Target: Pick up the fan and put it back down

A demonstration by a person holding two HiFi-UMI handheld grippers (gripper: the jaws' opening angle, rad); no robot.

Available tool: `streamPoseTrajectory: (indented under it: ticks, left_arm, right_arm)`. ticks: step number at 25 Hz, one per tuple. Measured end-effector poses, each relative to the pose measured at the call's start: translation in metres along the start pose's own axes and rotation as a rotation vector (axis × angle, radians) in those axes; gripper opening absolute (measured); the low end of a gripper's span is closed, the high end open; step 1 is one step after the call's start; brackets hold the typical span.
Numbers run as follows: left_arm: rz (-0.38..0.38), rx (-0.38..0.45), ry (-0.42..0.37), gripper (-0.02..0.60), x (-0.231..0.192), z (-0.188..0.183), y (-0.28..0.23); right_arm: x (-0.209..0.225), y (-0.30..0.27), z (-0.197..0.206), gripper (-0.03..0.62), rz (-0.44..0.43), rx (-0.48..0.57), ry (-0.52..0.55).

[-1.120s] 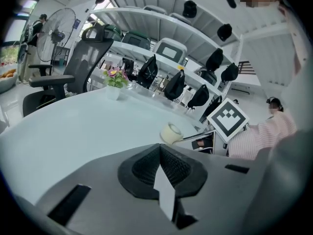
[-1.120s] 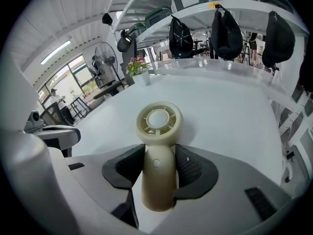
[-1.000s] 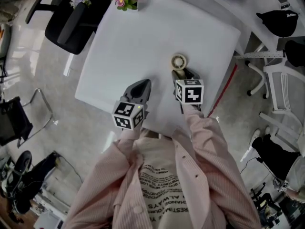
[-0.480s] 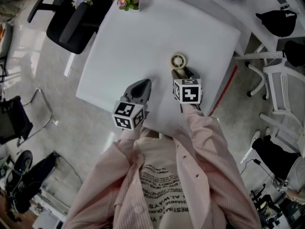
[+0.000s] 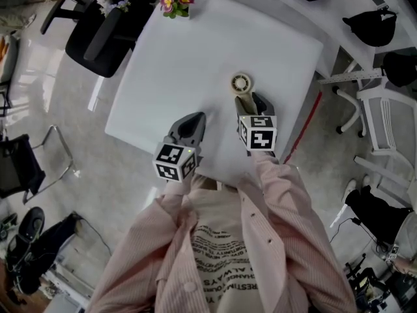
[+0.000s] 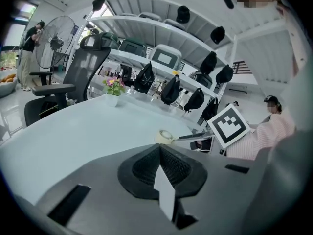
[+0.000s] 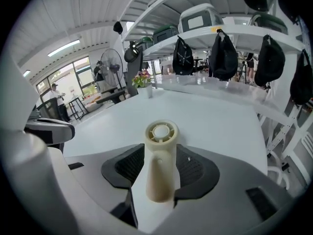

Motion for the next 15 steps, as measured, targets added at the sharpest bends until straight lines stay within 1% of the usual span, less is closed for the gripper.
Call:
streamPoseTrajectory:
  ticks: [4,6,8,11,15]
  left_arm:
    - [0.000,0.025,0.000,0.002,0.005,-0.003,0.013]
    - [0.006,0.040,0.000,0.002,0.010,-0.006,0.022]
    - [0.016,0.058,-0.005,0.001,0.016,-0.010,0.031]
    - [0.031,0.096,-0.022,0.002,0.023,-0.020,0.043]
    - [0.044,0.150,-0.045,0.001,0.029,-0.035,0.057]
  right_arm:
    - [-0.009,0.017,-0.007,0.176,-0.019,0.066,0.024]
    - [-0.015,0.028,-0.008,0.118,-0.032,0.079,0.048]
    - [-0.022,0.040,-0.010,0.088,-0.042,0.088,0.075]
    - [-0.030,0.057,-0.016,0.039,-0.051,0.125,0.084]
    - [-0.036,0.081,-0.024,0.020,-0.059,0.174,0.077]
Point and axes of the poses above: the fingertips, and each gripper's own axes: y backward along the fingers, x to its right, z out of its underside, the point moved 7 cm from there along y, backward along the fingers, and after that the axes turned 15 degrees about -z, right-handed, at the moved point
